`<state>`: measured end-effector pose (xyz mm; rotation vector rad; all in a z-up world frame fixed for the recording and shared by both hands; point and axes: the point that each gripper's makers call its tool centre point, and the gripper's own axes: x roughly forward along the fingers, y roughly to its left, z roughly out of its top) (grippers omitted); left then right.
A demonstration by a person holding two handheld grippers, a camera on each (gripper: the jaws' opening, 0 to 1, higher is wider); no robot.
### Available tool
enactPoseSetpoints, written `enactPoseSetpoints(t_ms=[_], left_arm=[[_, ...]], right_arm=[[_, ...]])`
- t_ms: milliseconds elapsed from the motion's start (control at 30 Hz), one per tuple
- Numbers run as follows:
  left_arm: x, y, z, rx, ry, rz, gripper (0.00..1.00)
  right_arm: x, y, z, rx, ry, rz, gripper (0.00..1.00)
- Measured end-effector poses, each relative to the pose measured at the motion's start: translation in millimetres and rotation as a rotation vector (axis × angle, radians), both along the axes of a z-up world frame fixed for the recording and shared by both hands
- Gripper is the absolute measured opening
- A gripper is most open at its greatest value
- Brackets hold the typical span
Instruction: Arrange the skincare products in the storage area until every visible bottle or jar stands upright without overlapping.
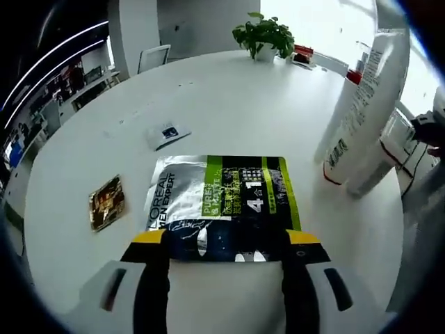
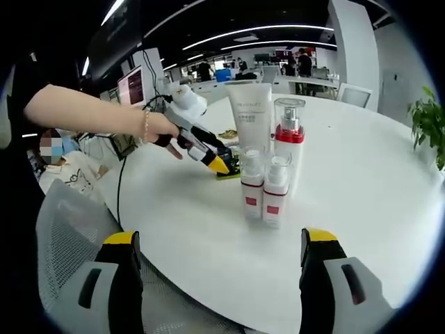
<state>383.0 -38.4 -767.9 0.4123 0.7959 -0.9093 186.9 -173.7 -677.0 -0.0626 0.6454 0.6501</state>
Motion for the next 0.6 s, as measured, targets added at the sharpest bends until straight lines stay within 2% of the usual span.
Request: enactPoseSetpoints(t_ms=[133,233,400,600], left_arm=[[-16.7,18.5,-0.9,0.0,0.002,-0.003,0.6],[-33.3,20.9,0.1,0.004,0.004,-0.018,0.6],[-52.4,38.9,-0.3,0.006,0.007,-0.035,0.59],[-86.3,48.4,-1.9,0.032,0.023,-0.097,0.59]], right_arm=[[-1.2,3.0,0.1,-0.001,-0.001,0.018,0.94],[-2.0,5.3,-0.5,-0.002,0.0,0.034,0.94],[0.0,4.8,-2.5,0.008,0.003,0.032,0.94],[-5.3,12.4,-3.1,-0.006,0.0,0.077,0.94]])
